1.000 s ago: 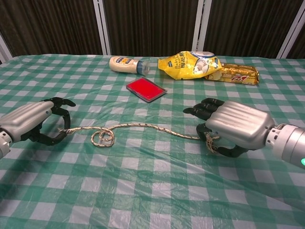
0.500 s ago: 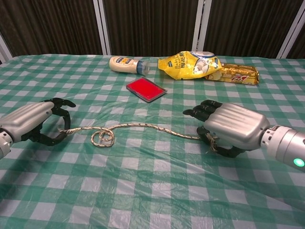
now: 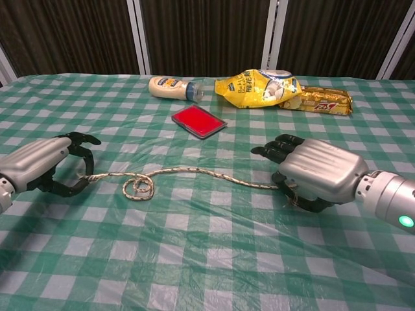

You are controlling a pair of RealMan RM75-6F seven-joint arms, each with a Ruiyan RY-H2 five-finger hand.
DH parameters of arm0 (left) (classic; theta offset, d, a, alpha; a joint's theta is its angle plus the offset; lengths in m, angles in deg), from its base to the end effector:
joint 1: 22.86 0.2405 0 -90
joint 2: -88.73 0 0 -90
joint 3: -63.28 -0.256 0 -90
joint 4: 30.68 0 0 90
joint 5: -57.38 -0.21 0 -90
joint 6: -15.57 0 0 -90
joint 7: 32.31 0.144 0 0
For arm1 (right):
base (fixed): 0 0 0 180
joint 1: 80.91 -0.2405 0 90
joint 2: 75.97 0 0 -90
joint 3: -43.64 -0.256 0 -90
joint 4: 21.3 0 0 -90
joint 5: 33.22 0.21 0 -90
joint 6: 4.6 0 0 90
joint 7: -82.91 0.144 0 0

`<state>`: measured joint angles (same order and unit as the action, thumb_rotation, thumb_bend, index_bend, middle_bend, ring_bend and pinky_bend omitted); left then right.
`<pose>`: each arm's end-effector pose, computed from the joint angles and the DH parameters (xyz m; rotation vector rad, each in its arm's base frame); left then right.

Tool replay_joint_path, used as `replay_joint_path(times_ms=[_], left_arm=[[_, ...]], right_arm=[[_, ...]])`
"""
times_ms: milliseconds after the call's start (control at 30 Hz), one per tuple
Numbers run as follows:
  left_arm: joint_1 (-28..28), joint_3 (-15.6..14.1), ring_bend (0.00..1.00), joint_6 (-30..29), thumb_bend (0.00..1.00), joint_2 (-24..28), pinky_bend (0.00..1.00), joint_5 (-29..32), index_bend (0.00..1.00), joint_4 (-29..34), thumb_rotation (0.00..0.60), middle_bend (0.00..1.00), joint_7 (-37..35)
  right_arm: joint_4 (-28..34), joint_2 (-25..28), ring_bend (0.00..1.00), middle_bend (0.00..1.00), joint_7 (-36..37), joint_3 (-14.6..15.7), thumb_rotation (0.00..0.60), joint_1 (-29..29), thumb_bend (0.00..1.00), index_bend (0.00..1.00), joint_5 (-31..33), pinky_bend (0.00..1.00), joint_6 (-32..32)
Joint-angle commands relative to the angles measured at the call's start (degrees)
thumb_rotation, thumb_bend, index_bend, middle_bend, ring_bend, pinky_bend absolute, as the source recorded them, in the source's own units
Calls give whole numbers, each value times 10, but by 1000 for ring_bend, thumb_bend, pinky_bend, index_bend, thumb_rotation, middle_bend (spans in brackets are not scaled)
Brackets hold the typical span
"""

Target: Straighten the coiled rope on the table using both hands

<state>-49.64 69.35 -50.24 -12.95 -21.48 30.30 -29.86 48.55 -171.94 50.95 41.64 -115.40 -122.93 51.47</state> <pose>-0.2513 0.2968 -0.0460 -1.6442 -1.0125 -0.9625 -0.1963 -0.2913 -0.0632 2.1618 -0.3164 0.6802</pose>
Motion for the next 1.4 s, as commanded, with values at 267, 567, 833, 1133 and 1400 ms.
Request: replay_joint_path(times_ms=[267,567,833,1133,1400], left_arm=[[2,4,14,-8,479,9,89,0,650,-3,600,123,-3],[2,31,20,-15,479,26,90,21,650,-27,600,128,-8],[-2,59,22,-9,478,45,89,49,650,-42,600,132,-16],[-1,75,23,2,480,58,90,75,650,-62,600,136,-30],[-4,80,23,17,481,50,91,91,650,-85,600,136,-31]], right_arm=[[30,25,0,57,10,2,600,6,552,799,-2,0,28],[81,86,0,58,41,2,600,29,552,803,-8,0,81],[90,133,0,64,80,1,600,50,552,803,-5,0,115],[78,165,0,64,131,0,600,73,552,803,7,0,139],[56,175,0,64,156,-1,600,86,553,803,20,0,142]])
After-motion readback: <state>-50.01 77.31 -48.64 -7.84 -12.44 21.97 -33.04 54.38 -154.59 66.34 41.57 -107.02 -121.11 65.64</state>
